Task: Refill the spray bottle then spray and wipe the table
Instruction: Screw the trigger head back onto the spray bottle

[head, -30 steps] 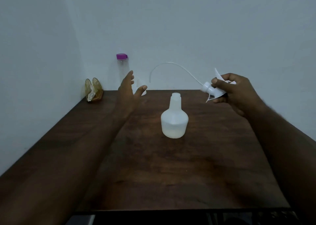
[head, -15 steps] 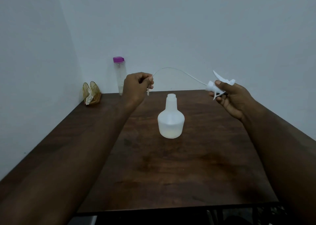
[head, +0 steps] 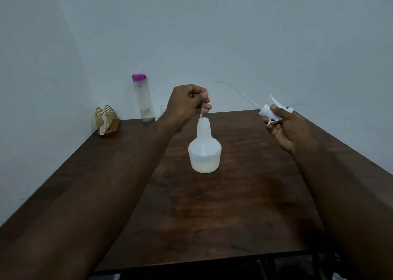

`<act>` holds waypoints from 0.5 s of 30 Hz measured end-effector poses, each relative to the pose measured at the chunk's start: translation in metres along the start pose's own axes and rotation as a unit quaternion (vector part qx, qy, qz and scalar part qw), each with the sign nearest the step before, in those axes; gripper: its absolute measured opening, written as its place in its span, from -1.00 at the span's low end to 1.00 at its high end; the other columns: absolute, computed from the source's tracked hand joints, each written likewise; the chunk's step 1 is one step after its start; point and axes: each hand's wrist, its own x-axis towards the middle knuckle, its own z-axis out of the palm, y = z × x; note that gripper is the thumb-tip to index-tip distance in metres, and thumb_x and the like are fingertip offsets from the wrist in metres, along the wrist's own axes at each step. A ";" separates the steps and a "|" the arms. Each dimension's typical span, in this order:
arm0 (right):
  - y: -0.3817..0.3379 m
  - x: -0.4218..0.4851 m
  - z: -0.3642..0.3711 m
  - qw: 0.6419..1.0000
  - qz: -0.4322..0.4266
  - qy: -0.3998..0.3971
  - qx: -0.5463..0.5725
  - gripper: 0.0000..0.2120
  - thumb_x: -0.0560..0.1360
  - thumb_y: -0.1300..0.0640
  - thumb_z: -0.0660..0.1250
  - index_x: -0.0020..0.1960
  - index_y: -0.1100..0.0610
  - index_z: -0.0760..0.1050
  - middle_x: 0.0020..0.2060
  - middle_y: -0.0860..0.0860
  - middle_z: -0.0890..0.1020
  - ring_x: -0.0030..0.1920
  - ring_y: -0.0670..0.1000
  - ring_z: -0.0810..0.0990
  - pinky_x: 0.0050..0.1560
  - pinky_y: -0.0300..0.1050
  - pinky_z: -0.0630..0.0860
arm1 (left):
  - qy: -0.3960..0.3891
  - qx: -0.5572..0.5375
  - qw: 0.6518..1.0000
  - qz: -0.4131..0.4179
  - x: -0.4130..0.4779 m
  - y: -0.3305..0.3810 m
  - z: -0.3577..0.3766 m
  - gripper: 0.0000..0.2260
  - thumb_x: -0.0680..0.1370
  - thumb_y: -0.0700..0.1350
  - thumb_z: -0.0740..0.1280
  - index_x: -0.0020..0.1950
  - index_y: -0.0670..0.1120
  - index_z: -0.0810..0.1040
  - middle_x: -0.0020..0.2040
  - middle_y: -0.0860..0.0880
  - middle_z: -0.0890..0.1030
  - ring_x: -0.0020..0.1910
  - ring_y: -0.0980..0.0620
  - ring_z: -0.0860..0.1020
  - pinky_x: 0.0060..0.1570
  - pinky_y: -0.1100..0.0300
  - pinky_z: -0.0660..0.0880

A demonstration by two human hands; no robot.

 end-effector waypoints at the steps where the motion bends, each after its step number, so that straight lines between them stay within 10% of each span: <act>1: 0.000 0.000 -0.001 1.000 -0.002 0.001 -0.002 -0.88 0.54 0.22 0.37 0.05 0.17 0.48 -0.14 0.13 0.62 -0.32 0.02 0.64 -0.44 -0.27 0.51 | 0.000 -0.001 1.000 -0.004 0.000 -0.002 0.000 -0.91 0.59 -0.25 0.33 0.02 -0.26 0.59 -0.20 -0.16 0.65 -0.23 -0.06 0.69 -0.19 0.14 0.63; 15: 0.007 0.003 -0.001 0.999 0.011 0.018 0.033 -0.79 0.51 0.24 0.39 0.11 0.16 0.45 -0.17 0.06 0.55 -0.34 -0.05 0.53 -0.32 -0.19 0.51 | 0.016 0.078 0.997 0.010 -0.017 -0.031 0.005 -0.95 0.57 -0.24 0.35 -0.03 -0.16 0.61 -0.19 -0.02 0.68 -0.26 0.23 0.63 -0.28 0.39 0.51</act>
